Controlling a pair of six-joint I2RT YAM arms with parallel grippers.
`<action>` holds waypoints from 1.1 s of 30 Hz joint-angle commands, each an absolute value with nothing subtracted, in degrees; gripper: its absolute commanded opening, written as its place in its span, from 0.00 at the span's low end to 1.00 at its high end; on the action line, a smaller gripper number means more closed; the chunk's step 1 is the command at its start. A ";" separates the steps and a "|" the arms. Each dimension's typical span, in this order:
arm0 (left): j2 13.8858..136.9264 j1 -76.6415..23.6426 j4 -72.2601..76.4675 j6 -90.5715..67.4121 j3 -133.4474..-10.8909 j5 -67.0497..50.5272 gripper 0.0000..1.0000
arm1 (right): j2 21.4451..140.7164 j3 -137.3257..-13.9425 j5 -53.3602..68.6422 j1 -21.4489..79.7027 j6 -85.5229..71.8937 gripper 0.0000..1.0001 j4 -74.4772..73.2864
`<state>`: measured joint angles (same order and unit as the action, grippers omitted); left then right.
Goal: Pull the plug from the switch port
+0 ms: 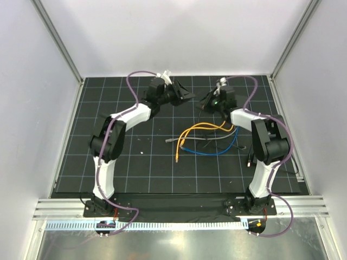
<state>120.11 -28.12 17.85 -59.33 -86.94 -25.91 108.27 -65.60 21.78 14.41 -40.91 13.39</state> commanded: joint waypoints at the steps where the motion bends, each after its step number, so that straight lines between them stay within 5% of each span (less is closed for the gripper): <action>1: 107.96 -28.12 17.32 -53.19 -83.33 -18.21 0.53 | 108.45 -67.66 18.37 12.05 -52.99 0.01 32.16; 4: 103.55 -27.95 12.59 -48.26 -80.33 -13.10 0.59 | 110.91 -68.21 17.94 10.81 -55.19 0.01 34.53; 14: 101.08 -28.74 12.92 -49.22 -73.14 -11.96 0.49 | 124.27 -69.34 -2.80 8.88 -75.92 0.01 62.12; 20: 99.40 -28.65 13.37 -47.56 -68.37 -7.64 0.56 | 124.10 -73.64 -9.06 9.93 -78.41 0.01 58.81; 33: 100.55 -28.04 14.59 -49.66 -66.98 -10.99 0.47 | 140.71 -105.00 -6.16 10.28 -75.50 0.01 54.84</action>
